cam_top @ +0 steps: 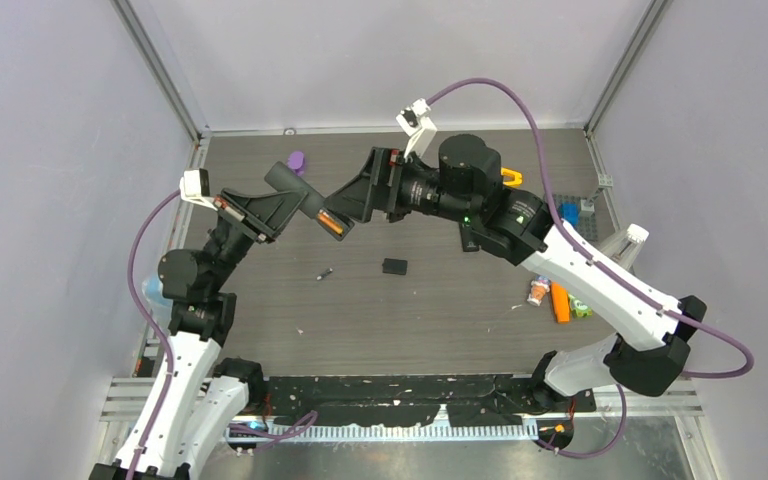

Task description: Load the batteries into the remote control

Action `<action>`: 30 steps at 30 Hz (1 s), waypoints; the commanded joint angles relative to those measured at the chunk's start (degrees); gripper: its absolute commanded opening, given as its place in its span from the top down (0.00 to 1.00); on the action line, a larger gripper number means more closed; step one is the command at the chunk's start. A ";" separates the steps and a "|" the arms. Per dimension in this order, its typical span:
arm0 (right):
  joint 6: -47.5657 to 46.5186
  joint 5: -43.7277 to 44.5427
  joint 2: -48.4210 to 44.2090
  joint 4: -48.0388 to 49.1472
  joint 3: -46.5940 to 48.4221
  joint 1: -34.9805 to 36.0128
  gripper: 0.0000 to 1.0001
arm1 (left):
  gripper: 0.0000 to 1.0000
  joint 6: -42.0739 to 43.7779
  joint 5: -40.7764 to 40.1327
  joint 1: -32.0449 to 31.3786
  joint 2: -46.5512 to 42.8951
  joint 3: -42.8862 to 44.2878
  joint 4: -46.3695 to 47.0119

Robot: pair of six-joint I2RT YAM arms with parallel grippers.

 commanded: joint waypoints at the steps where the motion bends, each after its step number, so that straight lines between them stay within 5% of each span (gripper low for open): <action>1: 9.74 -4.85 0.81 5.71 -1.69 -0.24 0.04 | 1.00 1.42 -0.60 0.28 0.08 1.87 4.33; 11: 16.95 -10.84 4.13 8.71 -2.85 -1.17 0.01 | 1.00 2.19 -1.17 0.29 -0.47 1.53 4.43; 22: 20.92 -13.92 5.47 11.92 -4.43 -1.46 0.26 | 1.00 2.50 -1.02 0.29 -0.62 1.09 4.67; 30: 21.10 -14.19 5.12 12.09 -5.58 -1.68 0.36 | 1.00 2.41 -1.32 0.29 -0.74 1.07 4.51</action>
